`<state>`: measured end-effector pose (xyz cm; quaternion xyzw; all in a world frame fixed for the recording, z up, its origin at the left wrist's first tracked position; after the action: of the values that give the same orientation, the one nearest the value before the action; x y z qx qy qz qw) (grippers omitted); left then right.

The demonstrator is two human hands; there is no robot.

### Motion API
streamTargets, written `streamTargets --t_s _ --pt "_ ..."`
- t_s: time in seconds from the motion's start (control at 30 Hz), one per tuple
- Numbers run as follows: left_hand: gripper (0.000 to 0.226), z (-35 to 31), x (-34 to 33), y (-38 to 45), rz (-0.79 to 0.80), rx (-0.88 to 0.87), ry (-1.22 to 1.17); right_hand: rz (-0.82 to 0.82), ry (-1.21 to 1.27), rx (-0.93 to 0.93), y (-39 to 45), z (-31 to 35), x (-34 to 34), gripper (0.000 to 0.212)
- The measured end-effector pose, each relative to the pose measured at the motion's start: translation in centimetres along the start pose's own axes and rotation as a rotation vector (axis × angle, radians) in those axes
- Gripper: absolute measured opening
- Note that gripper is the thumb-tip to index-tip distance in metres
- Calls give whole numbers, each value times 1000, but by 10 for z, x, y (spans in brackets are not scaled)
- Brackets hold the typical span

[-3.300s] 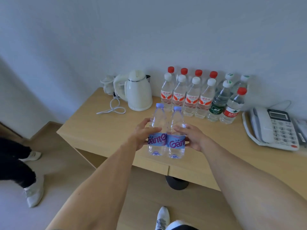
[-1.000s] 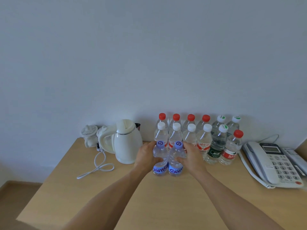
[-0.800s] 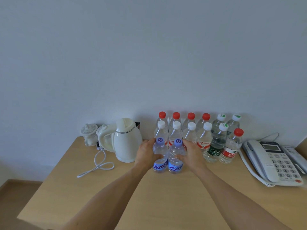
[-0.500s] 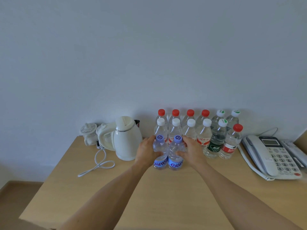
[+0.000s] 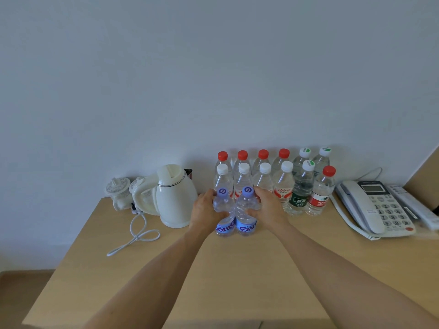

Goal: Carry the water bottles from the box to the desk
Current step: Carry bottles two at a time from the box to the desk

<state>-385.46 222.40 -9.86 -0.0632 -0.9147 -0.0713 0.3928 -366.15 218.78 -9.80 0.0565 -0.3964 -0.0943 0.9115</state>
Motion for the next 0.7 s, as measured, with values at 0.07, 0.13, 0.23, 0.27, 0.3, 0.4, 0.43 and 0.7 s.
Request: streamTargets --t_s 0.07,0.13,0.23,0.27,0.3,0.4,0.43,0.7 --pt "53 0 0 -1 8 4 -2 -1 -4 -14 -2 0 0 51" --pt "55 -1 0 -2 24 8 4 -3 -3 -24 -3 0 -1 52" --pt "62 -2 2 -3 46 0 10 -12 -9 -43 -3 1 -1 53" --pt "64 -1 2 -4 54 -3 17 -18 -15 -55 -3 1 -1 54" --pt "65 -1 3 -4 61 -4 23 -21 -17 -68 -3 1 0 55" --pt "62 1 7 -5 78 -13 58 -32 -32 -98 -5 3 4 62" --pt "60 2 9 -5 79 -21 76 -37 -42 -110 -7 4 7 64" --pt "50 2 43 16 10 -31 75 -129 -131 -263 -37 -5 39 54"
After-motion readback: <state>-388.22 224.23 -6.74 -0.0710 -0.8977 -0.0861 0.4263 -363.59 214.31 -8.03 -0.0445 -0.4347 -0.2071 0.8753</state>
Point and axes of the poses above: each hand's wrist, its own y-axis towards the middle knuckle, its own x-axis out of the back of the hand, z = x × y, the point moved 3 cm from there along y, towards the middle knuckle, and after that the axes turned 1 degree about y, right-handed, at the moved point
